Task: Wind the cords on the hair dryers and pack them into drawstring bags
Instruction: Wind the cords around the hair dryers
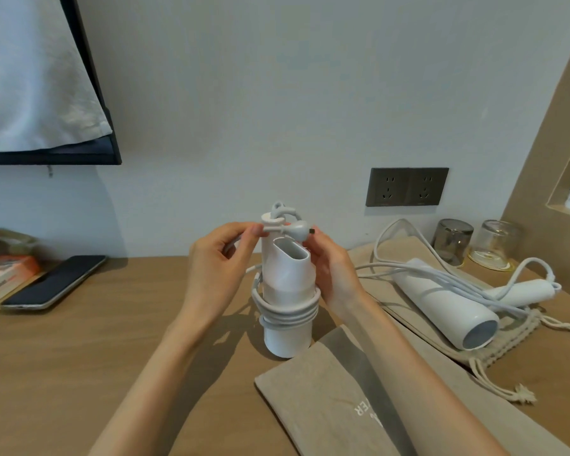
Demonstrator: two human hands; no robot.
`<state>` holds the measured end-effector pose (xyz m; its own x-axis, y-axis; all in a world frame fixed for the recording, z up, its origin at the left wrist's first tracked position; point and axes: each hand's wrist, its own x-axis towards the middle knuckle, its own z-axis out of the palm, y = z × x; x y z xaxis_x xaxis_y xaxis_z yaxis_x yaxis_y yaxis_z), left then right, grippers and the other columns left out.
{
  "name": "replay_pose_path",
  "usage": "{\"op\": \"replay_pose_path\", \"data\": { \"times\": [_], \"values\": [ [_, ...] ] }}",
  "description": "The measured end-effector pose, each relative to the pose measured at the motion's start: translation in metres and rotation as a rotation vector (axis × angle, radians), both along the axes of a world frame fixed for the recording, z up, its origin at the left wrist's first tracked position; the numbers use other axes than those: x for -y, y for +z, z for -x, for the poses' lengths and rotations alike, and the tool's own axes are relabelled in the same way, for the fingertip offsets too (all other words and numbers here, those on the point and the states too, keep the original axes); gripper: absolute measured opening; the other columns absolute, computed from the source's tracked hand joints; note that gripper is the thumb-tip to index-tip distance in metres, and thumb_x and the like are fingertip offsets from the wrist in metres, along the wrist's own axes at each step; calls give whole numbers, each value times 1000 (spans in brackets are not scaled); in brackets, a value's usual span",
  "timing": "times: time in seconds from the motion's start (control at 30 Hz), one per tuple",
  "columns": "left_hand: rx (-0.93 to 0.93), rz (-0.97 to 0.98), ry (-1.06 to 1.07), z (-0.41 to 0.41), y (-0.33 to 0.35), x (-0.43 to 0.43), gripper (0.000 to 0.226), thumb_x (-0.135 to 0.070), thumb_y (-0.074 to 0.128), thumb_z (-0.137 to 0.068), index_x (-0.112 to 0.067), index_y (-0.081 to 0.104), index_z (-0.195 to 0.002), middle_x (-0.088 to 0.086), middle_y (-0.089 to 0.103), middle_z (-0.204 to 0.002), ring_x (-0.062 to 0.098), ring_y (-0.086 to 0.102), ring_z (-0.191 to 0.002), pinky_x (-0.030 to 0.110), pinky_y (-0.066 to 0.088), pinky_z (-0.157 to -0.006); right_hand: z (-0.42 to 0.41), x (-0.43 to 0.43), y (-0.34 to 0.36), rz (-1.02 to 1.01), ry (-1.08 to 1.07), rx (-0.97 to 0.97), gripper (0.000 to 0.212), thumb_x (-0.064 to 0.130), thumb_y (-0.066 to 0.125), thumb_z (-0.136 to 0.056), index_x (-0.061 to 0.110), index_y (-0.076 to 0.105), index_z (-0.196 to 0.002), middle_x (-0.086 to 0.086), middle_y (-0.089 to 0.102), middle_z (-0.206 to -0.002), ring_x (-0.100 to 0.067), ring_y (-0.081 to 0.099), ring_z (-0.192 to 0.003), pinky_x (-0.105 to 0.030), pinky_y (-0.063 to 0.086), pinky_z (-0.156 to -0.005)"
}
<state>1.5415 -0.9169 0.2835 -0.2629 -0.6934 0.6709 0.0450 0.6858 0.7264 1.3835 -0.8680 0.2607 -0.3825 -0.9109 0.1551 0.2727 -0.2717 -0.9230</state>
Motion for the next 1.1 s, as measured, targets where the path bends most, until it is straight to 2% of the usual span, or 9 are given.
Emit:
{"op": "replay_pose_path", "data": {
  "times": [0.1, 0.27, 0.33, 0.4, 0.47, 0.6, 0.77, 0.97, 1.1],
  "values": [
    [29, 96, 87, 0, -2, -2, 12, -22, 62, -90, -22, 74, -88, -14, 69, -74, 23, 50, -60, 31, 38, -54, -2, -4, 1, -7, 45, 39, 67, 62, 51, -82, 7, 68, -115, -23, 59, -120, -30, 52, -107, -47, 38, -100],
    [97, 205, 223, 0, 1, -2, 13, -19, 64, -89, -17, 75, -83, -28, 59, -69, 3, 42, -54, 13, 30, -53, -3, -6, 7, 29, 89, 37, 66, 53, 77, -68, 14, 66, -120, -15, 54, -111, -27, 44, -99, -40, 35, -87],
    [104, 217, 237, 1, 2, 0, 12, -19, 65, -89, -17, 75, -83, -30, 57, -68, 3, 41, -56, 12, 30, -55, 2, -9, 10, 25, 106, 118, 67, 37, 80, -68, 6, 62, -124, -11, 61, -95, -22, 51, -80, -24, 44, -75],
    [105, 235, 235, 2, 2, 2, 12, -20, 65, -88, -18, 75, -83, -27, 59, -68, 6, 41, -58, 12, 31, -56, 6, -14, 13, 36, 140, 207, 59, 20, 69, -74, 0, 57, -128, -3, 64, -78, -7, 50, -55, -12, 43, -47],
    [113, 262, 230, 3, 3, 4, 11, -20, 65, -89, -19, 75, -84, -20, 63, -69, 8, 40, -60, 12, 31, -56, 7, -17, 15, 38, 159, 234, 47, 11, 64, -80, 2, 59, -126, -3, 64, -83, -6, 47, -55, -12, 40, -40],
    [166, 383, 258, 3, 7, 4, 9, -19, 66, -88, -17, 75, -86, -12, 64, -68, 8, 39, -61, 10, 31, -58, 9, -18, 15, 9, 125, 169, 26, 5, 61, -88, 12, 68, -111, 1, 68, -89, -8, 51, -62, -17, 46, -51],
    [227, 462, 266, 0, 10, 7, 10, -21, 67, -87, -18, 76, -86, -8, 68, -68, 12, 42, -61, 12, 33, -58, 9, -23, 16, 17, 90, 104, 24, 7, 64, -85, 17, 71, -105, 2, 67, -87, -10, 54, -60, -21, 49, -57],
    [219, 389, 189, 1, 21, 1, 6, -25, 74, -80, -23, 78, -84, -28, 52, -59, 2, 45, -56, 9, 31, -54, 8, -26, 19, -11, 23, 3, 25, 7, 62, -87, 22, 68, -107, 6, 71, -80, -10, 63, -65, -29, 52, -74],
    [233, 304, 161, 8, 23, -4, 12, -25, 79, -75, -24, 77, -87, -15, 66, -67, -2, 52, -58, 7, 36, -55, 11, -29, 19, 14, -3, -13, 25, 6, 62, -88, 19, 68, -109, 4, 74, -87, -13, 68, -70, -26, 57, -72]
  ]
}}
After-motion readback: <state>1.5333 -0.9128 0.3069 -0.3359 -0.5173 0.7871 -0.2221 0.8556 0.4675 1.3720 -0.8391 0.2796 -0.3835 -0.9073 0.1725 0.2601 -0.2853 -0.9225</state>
